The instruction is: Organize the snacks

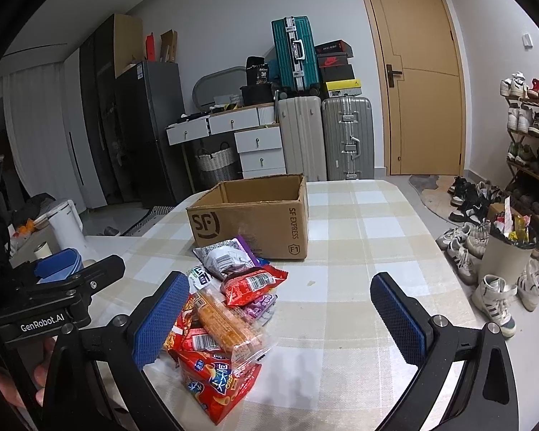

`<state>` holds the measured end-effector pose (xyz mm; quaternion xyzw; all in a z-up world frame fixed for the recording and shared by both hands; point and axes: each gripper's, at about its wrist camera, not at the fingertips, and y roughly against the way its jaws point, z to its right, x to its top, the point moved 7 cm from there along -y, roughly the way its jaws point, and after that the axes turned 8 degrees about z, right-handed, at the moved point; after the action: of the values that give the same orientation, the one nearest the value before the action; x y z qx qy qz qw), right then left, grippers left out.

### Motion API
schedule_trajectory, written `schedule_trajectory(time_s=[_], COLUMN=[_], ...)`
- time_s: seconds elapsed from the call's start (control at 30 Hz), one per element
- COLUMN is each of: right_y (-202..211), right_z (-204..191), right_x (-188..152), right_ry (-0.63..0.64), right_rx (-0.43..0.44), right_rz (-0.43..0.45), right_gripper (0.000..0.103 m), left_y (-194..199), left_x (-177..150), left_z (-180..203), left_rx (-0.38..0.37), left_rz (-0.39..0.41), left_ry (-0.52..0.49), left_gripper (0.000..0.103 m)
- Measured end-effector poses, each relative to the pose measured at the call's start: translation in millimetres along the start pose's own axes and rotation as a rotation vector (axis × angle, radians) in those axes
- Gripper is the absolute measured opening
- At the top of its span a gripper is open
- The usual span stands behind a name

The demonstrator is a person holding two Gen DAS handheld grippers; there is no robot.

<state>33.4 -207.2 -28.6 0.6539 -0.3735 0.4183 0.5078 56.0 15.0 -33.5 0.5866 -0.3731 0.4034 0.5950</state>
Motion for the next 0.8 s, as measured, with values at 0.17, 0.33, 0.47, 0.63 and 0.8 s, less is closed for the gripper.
schedule_trajectory(time_s=[0.17, 0.33, 0.47, 0.63, 0.8], right_y=[3.0, 2.1, 1.9, 2.4, 2.0], right_z=[1.7, 1.8, 1.9, 1.9, 3.0], right_x=[1.0, 0.9, 1.1, 1.0, 2.2], right_ry=[-0.003, -0.004, -0.004, -0.005, -0.008], right_rx=[-0.006, -0.006, -0.006, -0.005, -0.008], right_rz=[0.007, 0.008, 0.007, 0.009, 0.004], right_gripper=[0.103, 0.103, 0.103, 0.103, 0.103], left_y=[0.6, 0.6, 0.6, 0.6, -0.6], left_x=[0.1, 0.3, 0.0, -0.7, -2.6], left_z=[-0.4, -1.2, -0.7, 0.6, 2.3], left_rx=[-0.001, -0.002, -0.001, -0.001, -0.002], left_rz=[0.003, 0.002, -0.001, 0.000, -0.004], left_ry=[-0.001, 0.003, 0.002, 0.001, -0.006], left_gripper=[0.102, 0.102, 0.102, 0.102, 0.102])
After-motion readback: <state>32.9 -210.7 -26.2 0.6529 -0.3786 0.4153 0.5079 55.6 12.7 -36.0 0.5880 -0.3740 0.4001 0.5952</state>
